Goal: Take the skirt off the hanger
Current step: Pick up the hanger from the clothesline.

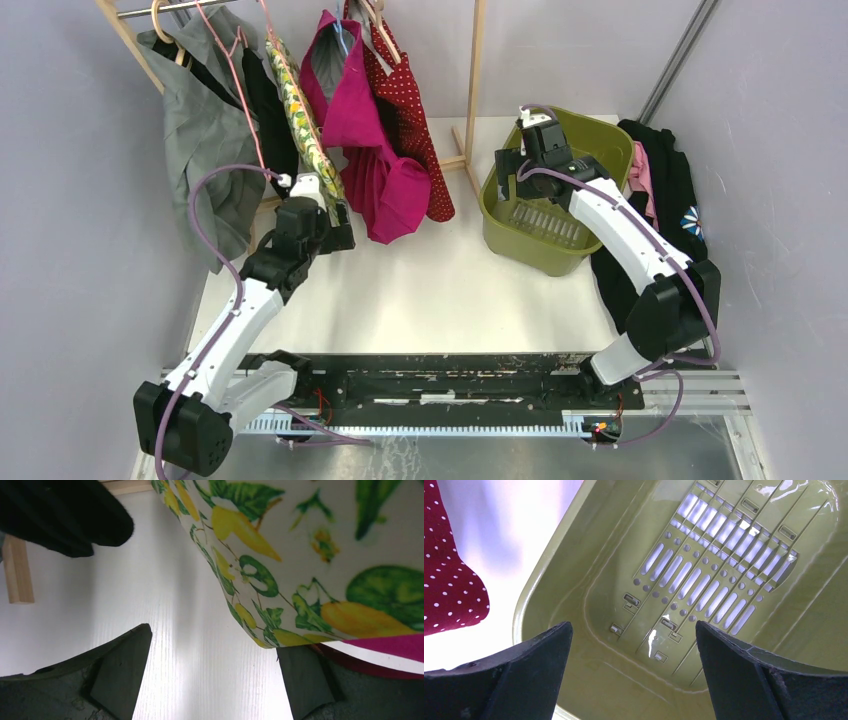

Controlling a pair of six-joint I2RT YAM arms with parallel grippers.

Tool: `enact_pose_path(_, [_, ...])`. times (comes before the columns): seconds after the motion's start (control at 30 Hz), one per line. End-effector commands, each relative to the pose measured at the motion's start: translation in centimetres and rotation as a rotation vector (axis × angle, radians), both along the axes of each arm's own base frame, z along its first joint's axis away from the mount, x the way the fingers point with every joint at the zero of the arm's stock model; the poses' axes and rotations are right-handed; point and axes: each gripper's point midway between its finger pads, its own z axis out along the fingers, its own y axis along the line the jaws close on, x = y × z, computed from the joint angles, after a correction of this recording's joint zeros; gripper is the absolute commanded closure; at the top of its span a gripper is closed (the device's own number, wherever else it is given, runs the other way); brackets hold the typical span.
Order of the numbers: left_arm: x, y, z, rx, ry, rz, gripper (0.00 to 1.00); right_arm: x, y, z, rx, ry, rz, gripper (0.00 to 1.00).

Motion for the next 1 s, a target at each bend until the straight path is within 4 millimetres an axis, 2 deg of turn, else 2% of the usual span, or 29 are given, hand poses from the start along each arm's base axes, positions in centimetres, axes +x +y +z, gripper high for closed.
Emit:
enact_pose_path(0.0, [0.6, -1.2, 3.1, -0.003, -0.085, -0.095, 0.01, 0.1, 0.4, 2.3, 0.025, -0.071, 0.015, 0.01])
enact_pose_path(0.2, [-0.3, -3.3, 4.8, -0.089, -0.109, -0.197, 0.01, -0.1, 0.2, 2.6, 0.035, -0.098, 0.007, 0.00])
enact_pose_path(0.43, [-1.0, -3.3, 6.6, -0.129, -0.095, -0.170, 0.01, -1.5, 1.9, 2.0, 0.052, -0.083, 0.181, 0.00])
enact_pose_path(0.73, [-2.8, -1.0, 11.7, -0.132, -0.192, -0.074, 0.01, -1.0, 2.1, 0.9, 0.056, -0.049, 0.154, 0.00])
enact_pose_path(0.97, [-1.8, -0.1, 18.7, -0.110, -0.303, -0.035, 0.01, -0.8, 2.1, 0.9, 0.046, -0.055, 0.152, 0.02])
